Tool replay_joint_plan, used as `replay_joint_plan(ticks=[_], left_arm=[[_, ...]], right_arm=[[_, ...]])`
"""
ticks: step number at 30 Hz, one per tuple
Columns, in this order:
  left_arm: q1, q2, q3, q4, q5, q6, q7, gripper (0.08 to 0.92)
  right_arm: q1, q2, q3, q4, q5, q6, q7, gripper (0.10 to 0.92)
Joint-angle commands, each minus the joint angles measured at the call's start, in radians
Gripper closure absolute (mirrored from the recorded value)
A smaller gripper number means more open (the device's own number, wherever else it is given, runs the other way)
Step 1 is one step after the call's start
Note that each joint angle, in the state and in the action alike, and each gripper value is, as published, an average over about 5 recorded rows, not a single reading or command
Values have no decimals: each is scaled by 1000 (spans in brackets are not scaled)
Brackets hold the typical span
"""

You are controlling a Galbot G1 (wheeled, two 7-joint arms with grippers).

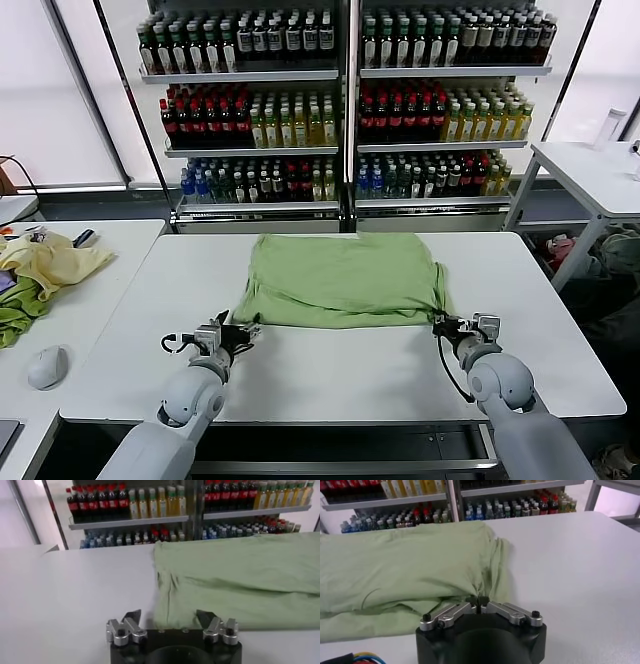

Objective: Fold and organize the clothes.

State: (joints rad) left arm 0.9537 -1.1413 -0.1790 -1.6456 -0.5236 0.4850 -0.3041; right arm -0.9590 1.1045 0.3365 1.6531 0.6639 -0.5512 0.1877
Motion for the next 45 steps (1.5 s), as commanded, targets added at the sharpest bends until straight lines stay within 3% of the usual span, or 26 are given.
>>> replay_joint_plan(ticks=[1,11,19,28,45], left_arm=[[-27,-3,8,51,-55,13,-7,385],[5,7,-16,17,-133,21,9,671],[183,13,-67,-202,-137,17,8,876],[456,-1,-144,-409,-58,6,15,891],[702,54,-298,-554,-36,7,86,891]], right_arm=[[1,0,0,0,0,1,0,912],[-15,-10,6,17,0,0,-5,912],[-124,-34,44,125,-2,-7,-4,912],[-323,-68,136,310,-18,-13,-8,912],[-664,-41,279,557,-75,-7,-21,912]])
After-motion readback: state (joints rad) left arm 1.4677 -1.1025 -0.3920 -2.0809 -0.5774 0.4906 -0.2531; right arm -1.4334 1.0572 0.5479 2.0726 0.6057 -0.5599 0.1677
